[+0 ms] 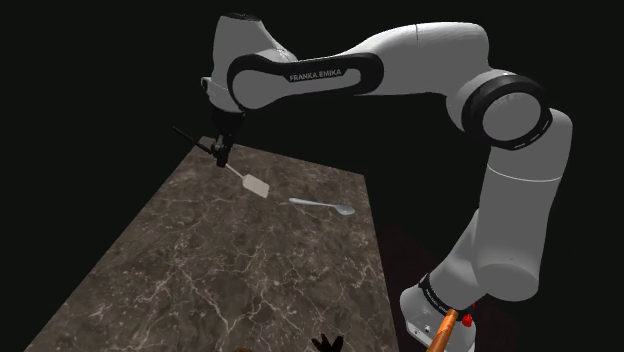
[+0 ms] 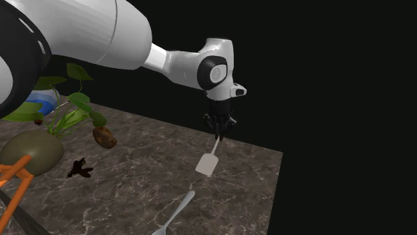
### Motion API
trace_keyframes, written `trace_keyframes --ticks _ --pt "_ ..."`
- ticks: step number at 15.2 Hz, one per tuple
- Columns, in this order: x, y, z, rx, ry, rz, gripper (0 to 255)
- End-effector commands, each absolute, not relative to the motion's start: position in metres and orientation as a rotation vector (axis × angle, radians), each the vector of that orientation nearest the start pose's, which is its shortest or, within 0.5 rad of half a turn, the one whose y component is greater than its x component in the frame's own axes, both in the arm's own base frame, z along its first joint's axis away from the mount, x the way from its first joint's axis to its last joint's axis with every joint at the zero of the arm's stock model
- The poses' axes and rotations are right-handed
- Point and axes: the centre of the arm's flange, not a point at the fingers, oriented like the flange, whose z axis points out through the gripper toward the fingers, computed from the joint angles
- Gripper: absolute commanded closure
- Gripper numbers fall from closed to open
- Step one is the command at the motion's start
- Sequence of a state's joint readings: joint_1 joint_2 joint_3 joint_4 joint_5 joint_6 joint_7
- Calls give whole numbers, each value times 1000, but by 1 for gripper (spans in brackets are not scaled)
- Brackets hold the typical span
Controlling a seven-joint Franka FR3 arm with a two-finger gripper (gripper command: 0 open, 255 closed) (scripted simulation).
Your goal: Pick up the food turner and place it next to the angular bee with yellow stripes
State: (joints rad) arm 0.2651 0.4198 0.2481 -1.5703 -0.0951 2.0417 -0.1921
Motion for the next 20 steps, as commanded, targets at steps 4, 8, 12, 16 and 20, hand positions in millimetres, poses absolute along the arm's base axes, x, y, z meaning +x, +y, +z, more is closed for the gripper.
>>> trace_keyframes --ticks 4,8,12,16,20 --pt "606 310 439 -2916 -1101 -96 255" --pt "606 310 460 -2916 -1101 -96 255" --pt "606 310 479 -2915 -1101 -96 255" --pt "560 335 479 -2916 -1101 -96 255" --pt "513 360 479 -2916 -1101 -96 255"
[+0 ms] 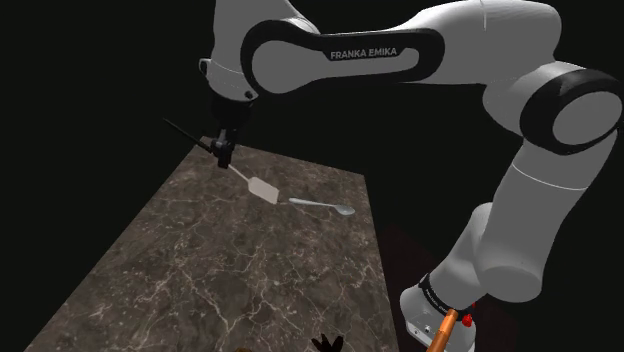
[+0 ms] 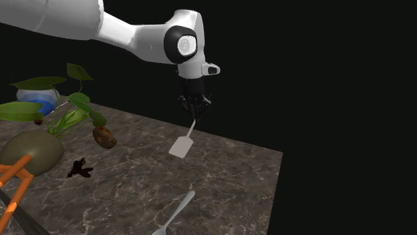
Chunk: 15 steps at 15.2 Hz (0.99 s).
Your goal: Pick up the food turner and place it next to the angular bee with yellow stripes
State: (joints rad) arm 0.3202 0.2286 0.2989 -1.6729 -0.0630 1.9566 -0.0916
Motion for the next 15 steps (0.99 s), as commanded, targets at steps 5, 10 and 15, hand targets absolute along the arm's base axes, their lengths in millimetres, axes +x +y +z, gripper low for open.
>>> trace_keyframes --ticks 5,10,15 --pt "455 391 479 -2916 -1101 -96 255" --pt "397 423 479 -2916 -1101 -96 255" --pt "339 454 479 -2916 -1101 -96 255"
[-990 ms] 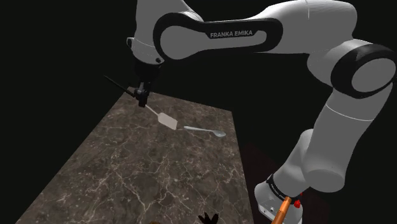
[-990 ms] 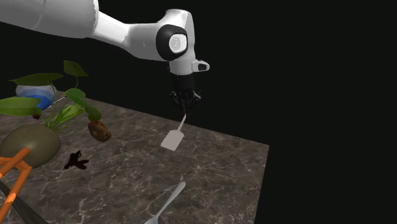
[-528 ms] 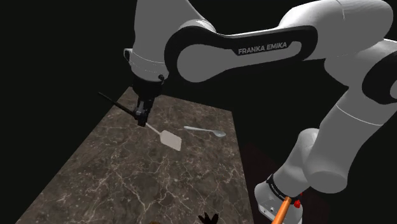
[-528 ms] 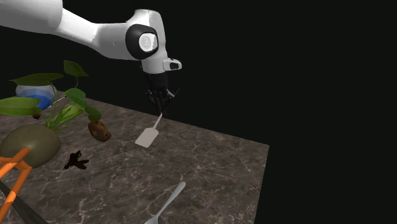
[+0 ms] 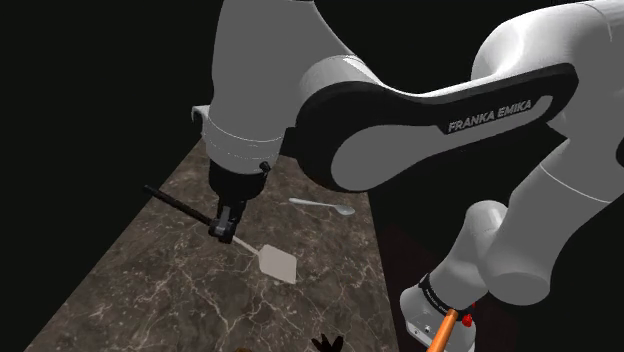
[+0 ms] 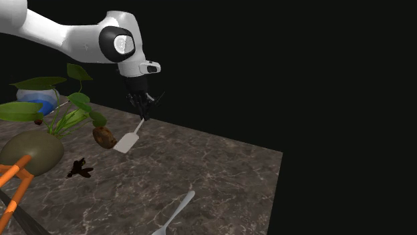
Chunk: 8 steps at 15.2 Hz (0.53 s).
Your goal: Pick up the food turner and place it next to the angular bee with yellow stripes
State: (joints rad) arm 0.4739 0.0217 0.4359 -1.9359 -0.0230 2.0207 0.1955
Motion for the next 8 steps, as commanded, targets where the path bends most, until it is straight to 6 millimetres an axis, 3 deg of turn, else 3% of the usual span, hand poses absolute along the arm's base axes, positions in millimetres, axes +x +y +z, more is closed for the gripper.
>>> trace_keyframes --ticks 1,8 --pt "328 461 479 -2916 -1101 -96 255" --pt "246 505 479 -2916 -1101 -96 255"
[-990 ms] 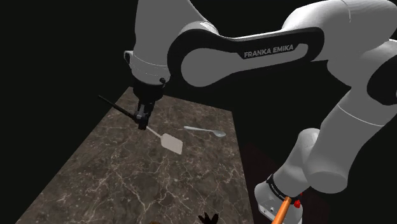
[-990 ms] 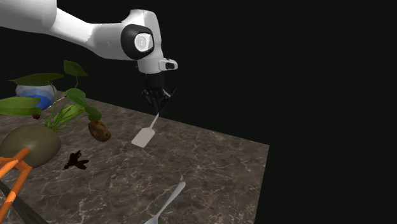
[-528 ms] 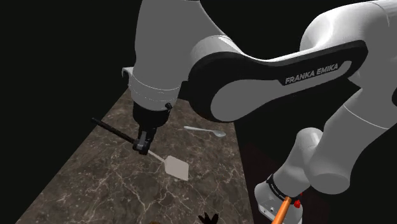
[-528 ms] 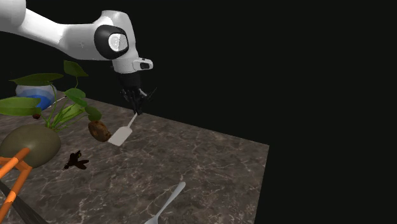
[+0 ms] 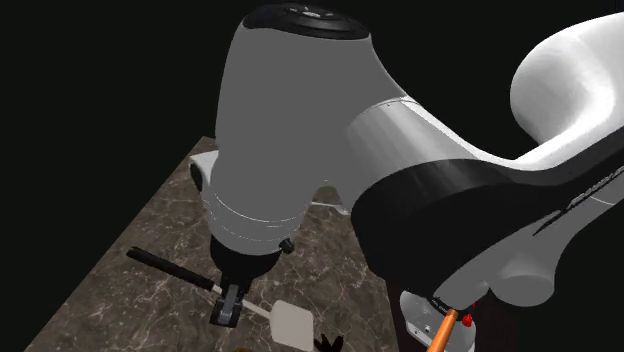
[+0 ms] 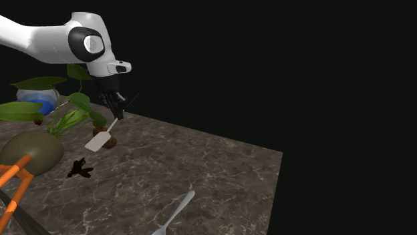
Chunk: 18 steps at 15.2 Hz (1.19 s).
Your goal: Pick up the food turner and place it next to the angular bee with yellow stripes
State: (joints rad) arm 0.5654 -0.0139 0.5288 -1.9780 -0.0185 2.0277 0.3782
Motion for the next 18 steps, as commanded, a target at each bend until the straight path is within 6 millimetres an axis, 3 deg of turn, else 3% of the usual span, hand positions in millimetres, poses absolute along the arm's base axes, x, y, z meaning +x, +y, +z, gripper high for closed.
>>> trace_keyframes --ticks 1,13,18 --pt "235 511 479 -2916 -1101 -96 255" --pt "98 585 479 -2916 -1101 -96 255" --pt "98 585 453 -2916 -1101 -96 255"
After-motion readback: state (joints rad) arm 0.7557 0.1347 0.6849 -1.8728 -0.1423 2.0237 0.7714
